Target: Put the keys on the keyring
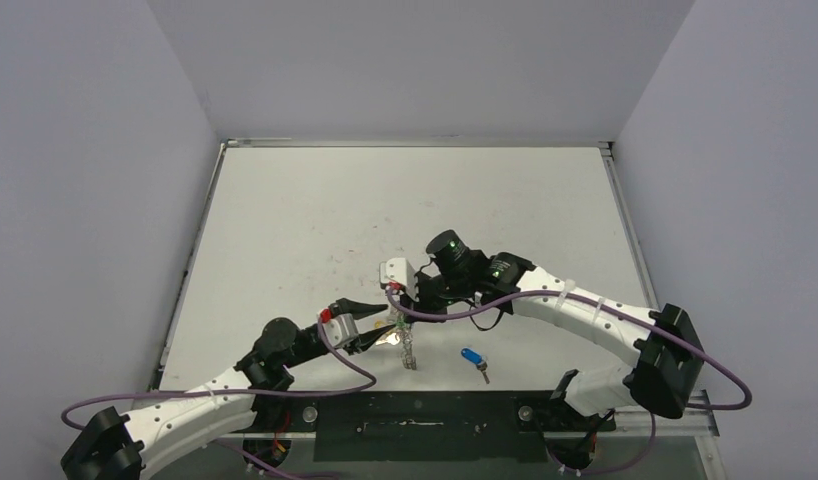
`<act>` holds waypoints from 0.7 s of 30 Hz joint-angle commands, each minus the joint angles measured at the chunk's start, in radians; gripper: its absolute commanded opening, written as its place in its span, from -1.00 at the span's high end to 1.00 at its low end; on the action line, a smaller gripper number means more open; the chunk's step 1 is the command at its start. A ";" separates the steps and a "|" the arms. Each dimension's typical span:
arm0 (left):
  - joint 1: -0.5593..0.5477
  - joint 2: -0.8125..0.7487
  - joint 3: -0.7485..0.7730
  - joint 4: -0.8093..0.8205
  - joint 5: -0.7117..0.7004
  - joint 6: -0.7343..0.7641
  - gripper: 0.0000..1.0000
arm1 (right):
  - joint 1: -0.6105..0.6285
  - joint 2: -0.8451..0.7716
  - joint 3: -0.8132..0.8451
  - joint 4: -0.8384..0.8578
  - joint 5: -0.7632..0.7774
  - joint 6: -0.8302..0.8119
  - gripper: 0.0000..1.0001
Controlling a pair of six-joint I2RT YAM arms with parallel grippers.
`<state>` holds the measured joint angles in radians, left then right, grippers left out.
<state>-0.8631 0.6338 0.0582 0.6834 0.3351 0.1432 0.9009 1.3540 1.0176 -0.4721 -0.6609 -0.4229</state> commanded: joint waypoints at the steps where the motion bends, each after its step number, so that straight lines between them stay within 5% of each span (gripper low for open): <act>1: -0.004 -0.019 0.062 -0.071 -0.028 0.006 0.22 | 0.071 0.049 0.124 -0.208 0.192 -0.015 1.00; 8: -0.005 0.026 0.079 -0.066 0.005 0.004 0.32 | 0.100 0.122 0.234 -0.315 0.317 0.036 1.00; 21: -0.005 0.173 0.133 0.005 0.067 -0.009 0.45 | 0.125 0.155 0.279 -0.339 0.280 0.033 1.00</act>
<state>-0.8631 0.7967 0.1417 0.6167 0.3725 0.1417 1.0164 1.4872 1.2682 -0.7799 -0.3923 -0.3996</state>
